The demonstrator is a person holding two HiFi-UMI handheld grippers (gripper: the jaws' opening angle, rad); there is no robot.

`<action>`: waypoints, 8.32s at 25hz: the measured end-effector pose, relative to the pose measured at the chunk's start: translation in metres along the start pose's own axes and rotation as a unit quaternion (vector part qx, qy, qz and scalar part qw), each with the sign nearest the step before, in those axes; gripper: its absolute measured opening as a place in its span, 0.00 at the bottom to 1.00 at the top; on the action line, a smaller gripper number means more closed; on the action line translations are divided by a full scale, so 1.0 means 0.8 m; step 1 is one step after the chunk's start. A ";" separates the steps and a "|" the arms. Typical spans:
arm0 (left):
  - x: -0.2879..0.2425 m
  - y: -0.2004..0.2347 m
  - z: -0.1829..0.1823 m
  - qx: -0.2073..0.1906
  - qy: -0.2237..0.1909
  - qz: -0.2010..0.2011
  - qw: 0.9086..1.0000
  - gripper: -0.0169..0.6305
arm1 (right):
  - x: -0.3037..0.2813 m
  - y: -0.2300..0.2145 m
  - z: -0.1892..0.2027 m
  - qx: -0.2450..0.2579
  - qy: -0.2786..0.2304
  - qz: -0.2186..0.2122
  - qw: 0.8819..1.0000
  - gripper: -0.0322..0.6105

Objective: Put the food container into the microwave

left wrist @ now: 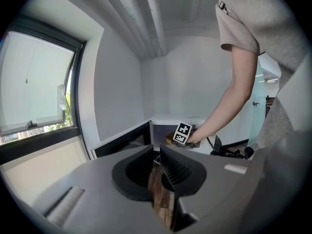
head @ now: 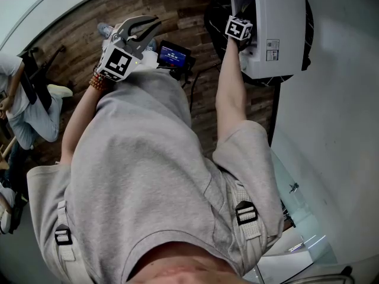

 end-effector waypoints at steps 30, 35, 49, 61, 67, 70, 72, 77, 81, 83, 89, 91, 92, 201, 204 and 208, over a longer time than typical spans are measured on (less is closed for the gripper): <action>-0.002 -0.001 -0.001 0.002 -0.003 0.002 1.000 0.09 | 0.020 0.007 -0.007 -0.013 -0.045 0.036 0.998 0.17; -0.003 -0.001 -0.002 0.001 -0.004 0.001 1.000 0.09 | 0.026 0.012 -0.010 -0.013 -0.055 0.040 0.998 0.17; -0.006 0.001 -0.003 0.001 -0.004 0.004 1.000 0.09 | 0.036 0.032 -0.015 0.003 -0.072 0.023 0.997 0.16; -0.004 0.005 -0.006 0.007 -0.007 0.000 1.000 0.09 | 0.045 0.063 -0.022 0.011 -0.085 -0.006 0.996 0.16; -0.005 0.006 -0.006 0.011 -0.008 -0.003 1.000 0.09 | 0.048 0.075 -0.022 0.016 -0.088 -0.021 0.996 0.15; -0.004 0.006 -0.007 0.011 -0.010 -0.003 1.000 0.09 | 0.050 0.080 -0.024 0.016 -0.090 -0.030 0.995 0.15; -0.004 0.006 -0.007 0.011 -0.011 -0.003 1.000 0.09 | 0.053 0.083 -0.028 0.015 -0.094 -0.037 0.995 0.15; -0.004 0.005 -0.008 0.012 -0.012 -0.004 1.000 0.09 | 0.062 0.087 -0.039 0.020 -0.107 -0.047 0.993 0.14; -0.003 0.004 -0.008 0.009 -0.009 -0.006 1.000 0.09 | 0.071 0.093 -0.045 0.023 -0.118 -0.062 0.991 0.14; -0.002 -0.002 -0.006 0.008 -0.006 -0.009 1.000 0.09 | 0.077 0.096 -0.046 0.031 -0.123 -0.070 0.989 0.14; 0.004 -0.008 -0.001 0.025 -0.004 -0.021 0.999 0.09 | 0.090 0.112 -0.050 0.052 -0.141 -0.090 0.985 0.14; 0.007 -0.010 0.001 0.028 -0.001 -0.026 0.999 0.09 | 0.095 0.116 -0.054 0.056 -0.150 -0.096 0.982 0.13; 0.009 -0.011 0.002 0.030 0.001 -0.029 0.999 0.09 | 0.098 0.118 -0.057 0.058 -0.155 -0.099 0.981 0.13; 0.162 0.179 -0.045 0.015 -0.140 -0.164 0.976 0.03 | 0.432 0.374 -0.306 0.148 -0.456 -0.289 0.828 0.07; 0.166 0.175 -0.043 0.014 -0.134 -0.162 0.978 0.03 | 0.433 0.380 -0.301 0.145 -0.454 -0.295 0.828 0.07; 0.172 0.173 -0.042 0.000 -0.140 -0.160 0.977 0.03 | 0.435 0.385 -0.294 0.145 -0.452 -0.297 0.829 0.07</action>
Point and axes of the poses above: the fingertips, and each gripper's own axes: x backward along the fingers, y to its left, z out of its underside, the point moved 4 cm from there along x, backward along the fingers, and after that the axes turned 2 degrees about -z, right-handed, at the moved point
